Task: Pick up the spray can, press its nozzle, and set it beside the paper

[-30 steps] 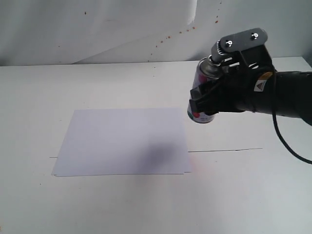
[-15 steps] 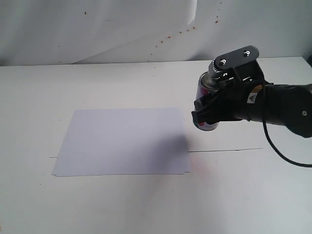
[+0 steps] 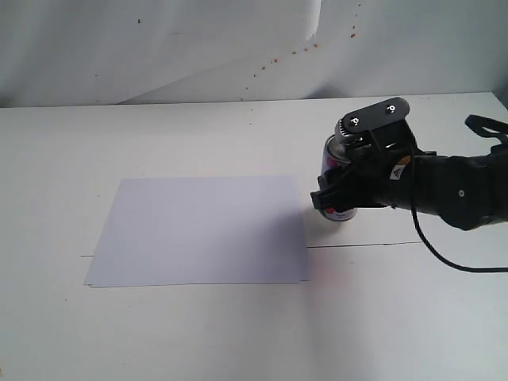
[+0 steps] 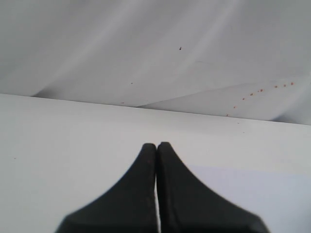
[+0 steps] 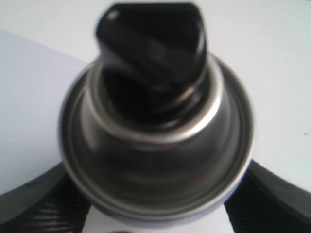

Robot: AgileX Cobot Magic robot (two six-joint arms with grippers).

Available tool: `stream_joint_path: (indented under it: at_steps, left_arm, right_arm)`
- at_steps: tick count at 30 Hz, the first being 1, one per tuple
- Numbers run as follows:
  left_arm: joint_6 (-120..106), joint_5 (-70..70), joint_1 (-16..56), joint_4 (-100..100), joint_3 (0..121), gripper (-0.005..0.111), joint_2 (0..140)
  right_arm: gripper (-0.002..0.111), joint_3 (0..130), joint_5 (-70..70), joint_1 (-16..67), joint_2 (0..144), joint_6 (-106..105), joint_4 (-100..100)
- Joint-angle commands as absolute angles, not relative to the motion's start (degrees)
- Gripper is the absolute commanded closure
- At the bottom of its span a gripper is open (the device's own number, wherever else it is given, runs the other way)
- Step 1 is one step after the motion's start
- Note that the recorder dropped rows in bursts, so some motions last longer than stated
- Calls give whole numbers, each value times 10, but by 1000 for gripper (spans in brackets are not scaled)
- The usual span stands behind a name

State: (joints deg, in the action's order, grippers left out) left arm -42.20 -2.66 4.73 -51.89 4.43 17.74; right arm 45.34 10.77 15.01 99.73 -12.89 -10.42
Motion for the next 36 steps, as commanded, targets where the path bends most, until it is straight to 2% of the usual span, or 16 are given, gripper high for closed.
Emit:
stream_joint_path:
  at_steps: [1, 26, 29, 36]
  left_arm:
    - [-422, -25, 46, -517, 42, 107, 175]
    - [-422, -25, 46, -517, 42, 107, 175]
    - [-422, -25, 46, -517, 42, 107, 175]
    - [-422, -25, 46, -517, 42, 107, 175]
  right_arm:
    - [108, 462, 143, 136, 997, -147, -129]
    - [107, 462, 129, 135, 1037, -145, -131]
    - [95, 462, 130, 135, 1037, -145, -131]
    - [42, 462, 136, 135, 1037, -144, -131]
